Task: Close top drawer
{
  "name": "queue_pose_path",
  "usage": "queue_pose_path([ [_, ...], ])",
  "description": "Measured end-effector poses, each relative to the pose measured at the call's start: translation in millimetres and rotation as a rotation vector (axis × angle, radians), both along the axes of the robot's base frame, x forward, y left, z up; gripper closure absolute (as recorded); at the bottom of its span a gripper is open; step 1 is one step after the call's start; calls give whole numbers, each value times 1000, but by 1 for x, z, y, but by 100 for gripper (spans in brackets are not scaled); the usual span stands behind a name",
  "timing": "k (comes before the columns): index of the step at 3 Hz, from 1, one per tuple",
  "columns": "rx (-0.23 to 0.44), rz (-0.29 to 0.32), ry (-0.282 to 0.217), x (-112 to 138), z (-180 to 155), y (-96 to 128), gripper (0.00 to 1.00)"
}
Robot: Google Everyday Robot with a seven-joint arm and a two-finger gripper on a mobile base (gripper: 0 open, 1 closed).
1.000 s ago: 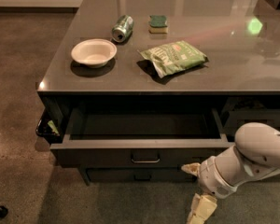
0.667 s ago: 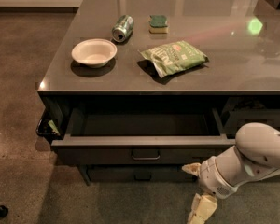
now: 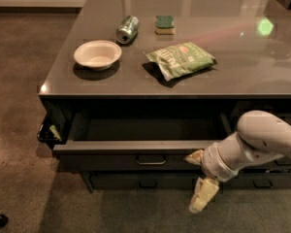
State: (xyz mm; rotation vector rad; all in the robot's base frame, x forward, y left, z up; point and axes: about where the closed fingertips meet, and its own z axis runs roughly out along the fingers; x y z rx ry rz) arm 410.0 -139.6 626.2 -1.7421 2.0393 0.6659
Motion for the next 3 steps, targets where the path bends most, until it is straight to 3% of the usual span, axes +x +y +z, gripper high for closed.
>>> queue_pose_path([
  [1,-5,6,-16,14,0,1,0],
  [2,-30,7,-81,73,2,8,0],
  [3,-31,7,-82,73,2,8,0],
])
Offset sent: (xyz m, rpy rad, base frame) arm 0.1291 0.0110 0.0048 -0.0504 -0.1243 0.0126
